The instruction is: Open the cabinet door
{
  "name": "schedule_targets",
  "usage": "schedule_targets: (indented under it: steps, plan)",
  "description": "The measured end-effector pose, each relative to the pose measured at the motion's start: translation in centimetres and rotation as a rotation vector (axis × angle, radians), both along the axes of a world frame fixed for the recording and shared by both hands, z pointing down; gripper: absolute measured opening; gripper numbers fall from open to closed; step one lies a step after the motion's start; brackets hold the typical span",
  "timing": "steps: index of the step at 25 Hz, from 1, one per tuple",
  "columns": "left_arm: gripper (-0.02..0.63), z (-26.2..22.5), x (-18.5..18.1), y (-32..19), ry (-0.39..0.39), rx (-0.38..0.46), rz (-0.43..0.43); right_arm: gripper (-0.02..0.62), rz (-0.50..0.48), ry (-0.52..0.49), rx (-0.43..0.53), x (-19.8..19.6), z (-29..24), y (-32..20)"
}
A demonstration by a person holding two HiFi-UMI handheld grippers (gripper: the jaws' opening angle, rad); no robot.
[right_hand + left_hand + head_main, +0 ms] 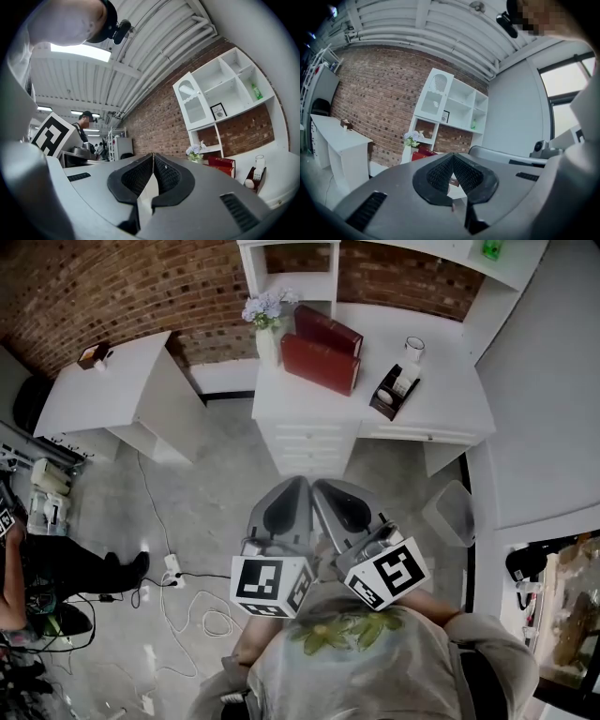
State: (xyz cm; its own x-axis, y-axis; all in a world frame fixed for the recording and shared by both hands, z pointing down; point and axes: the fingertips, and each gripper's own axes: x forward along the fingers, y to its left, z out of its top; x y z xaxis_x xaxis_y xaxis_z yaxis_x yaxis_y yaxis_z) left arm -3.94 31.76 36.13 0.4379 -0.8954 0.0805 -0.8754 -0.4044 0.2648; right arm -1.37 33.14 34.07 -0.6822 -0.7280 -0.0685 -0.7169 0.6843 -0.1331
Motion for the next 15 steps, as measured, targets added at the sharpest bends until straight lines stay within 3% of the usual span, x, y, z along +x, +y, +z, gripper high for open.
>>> schedule_targets:
  steps: [6,15]
  plan:
    - [0.011,0.7,-2.7,-2.8,-0.017,-0.022,-0.057,0.026,-0.060,-0.024,-0.017,-2.6,0.5,-3.1]
    - [0.011,0.4,-3.9,-11.3,-0.039,-0.019,-0.085,0.026,-0.087,-0.036,-0.013,-3.8,0.4,-11.6]
